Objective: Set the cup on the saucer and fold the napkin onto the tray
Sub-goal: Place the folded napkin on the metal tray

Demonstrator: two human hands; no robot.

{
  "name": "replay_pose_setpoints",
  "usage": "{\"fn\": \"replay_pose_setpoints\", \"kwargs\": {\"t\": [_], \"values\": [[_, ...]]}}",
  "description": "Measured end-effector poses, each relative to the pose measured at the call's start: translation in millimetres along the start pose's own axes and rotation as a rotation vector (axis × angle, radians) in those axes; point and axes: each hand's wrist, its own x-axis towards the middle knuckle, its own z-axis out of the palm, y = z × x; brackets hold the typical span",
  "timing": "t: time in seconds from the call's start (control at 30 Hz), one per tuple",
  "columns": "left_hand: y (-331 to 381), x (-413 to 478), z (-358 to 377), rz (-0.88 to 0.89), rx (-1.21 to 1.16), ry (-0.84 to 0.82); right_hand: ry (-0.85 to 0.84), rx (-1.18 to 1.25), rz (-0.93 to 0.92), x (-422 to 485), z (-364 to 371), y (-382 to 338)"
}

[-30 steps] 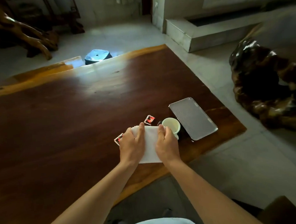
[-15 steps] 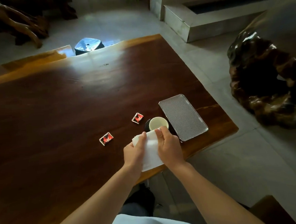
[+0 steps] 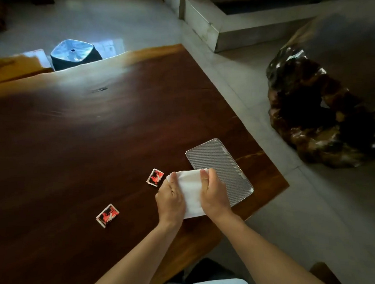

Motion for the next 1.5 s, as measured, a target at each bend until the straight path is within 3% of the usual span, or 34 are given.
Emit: {"fn": "replay_pose_setpoints", "kwargs": {"t": [0.17, 0.37, 0.57, 0.83, 1.0, 1.23, 1.5], "values": [[7, 27, 23, -0.023, -0.005, -0.011, -0.001, 0.002, 0.013, 39, -1, 9], [11, 44, 62, -0.080, -0.023, -0.041, -0.140, -0.005, 0.151, 82, -18, 39], [23, 58, 128, -0.306, -0.206, -0.034, -0.343, 0.065, 0.283, 148, -55, 80], [29, 81, 183, -0.589, -0.372, 0.003, -0.735, 0.192, 0.412, 222, -91, 124], [25, 93, 194, -0.731, -0.504, -0.059, -0.826, 0.238, 0.464, 240, -81, 144], [-16, 122, 211, -0.719, -0.271, 0.014, -0.857, 0.197, 0.453, 261, -59, 162], [-14, 137, 215, -0.595, 0.146, 0.095, -0.848, -0.097, 0.287, 276, -34, 167]]}}
